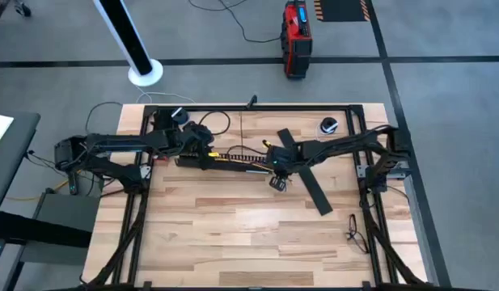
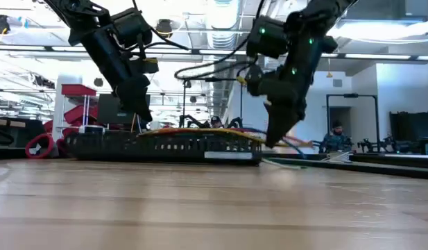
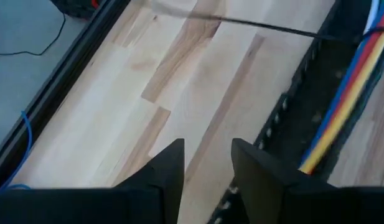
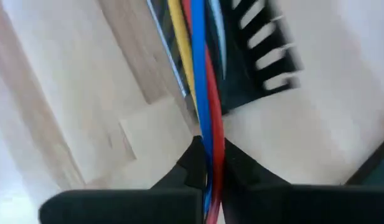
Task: Ziptie cables
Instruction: Put the zip tied cable into the black cable duct
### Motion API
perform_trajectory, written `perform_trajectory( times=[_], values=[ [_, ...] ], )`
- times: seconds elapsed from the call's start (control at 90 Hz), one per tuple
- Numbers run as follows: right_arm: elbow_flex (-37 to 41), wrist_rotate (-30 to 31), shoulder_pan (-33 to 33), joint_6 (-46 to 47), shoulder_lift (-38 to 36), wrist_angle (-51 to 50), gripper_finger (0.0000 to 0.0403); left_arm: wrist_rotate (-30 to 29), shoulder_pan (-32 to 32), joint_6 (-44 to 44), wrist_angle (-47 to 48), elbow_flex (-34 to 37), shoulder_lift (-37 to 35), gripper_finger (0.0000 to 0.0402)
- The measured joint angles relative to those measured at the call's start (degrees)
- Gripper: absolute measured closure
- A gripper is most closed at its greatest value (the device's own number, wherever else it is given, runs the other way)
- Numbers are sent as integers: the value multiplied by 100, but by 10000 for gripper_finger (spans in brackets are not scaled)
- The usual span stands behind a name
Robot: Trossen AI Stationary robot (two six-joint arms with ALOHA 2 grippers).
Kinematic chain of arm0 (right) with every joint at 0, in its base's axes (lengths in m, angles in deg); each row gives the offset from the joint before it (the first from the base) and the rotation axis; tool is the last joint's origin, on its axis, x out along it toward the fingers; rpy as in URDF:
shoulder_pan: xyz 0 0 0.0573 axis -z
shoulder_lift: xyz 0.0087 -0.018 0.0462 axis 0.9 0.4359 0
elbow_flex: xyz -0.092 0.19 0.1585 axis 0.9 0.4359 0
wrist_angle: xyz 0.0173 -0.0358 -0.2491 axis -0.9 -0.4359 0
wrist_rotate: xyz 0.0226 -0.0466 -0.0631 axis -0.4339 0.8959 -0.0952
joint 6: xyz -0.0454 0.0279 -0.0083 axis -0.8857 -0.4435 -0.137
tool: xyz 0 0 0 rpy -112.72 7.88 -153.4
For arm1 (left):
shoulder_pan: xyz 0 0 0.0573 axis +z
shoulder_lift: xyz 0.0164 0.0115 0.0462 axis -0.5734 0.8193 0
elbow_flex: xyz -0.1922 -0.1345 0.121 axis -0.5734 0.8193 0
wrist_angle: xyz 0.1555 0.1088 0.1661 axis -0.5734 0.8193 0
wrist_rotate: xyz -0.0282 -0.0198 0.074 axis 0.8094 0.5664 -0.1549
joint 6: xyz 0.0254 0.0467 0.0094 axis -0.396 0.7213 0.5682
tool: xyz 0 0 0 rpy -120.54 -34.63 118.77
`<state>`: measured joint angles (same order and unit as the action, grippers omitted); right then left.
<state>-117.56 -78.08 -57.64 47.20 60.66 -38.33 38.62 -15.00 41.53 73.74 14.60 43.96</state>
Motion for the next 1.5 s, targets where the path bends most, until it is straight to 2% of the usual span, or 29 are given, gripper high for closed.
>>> perform_trajectory(
  times=[0.344, 0.733, 1.189, 1.311, 1.5],
  values=[
    [-114, -29, 139, -145, -88, -26, 393, 87, 0, -17, 83, 0, 0, 275],
    [-114, -1035, 170, -101, -88, -55, 393, 103, 0, -30, 204, 0, 0, 275],
    [-114, -1143, 170, -107, -229, -267, 391, 101, 0, -35, 313, 0, 0, 275],
    [-114, -1143, 224, -103, -239, -270, 364, 99, 0, -35, 314, 0, 0, 275],
    [-114, -962, 330, -158, -239, -221, 284, 98, 0, -18, 320, 0, 0, 275]
  ],
)
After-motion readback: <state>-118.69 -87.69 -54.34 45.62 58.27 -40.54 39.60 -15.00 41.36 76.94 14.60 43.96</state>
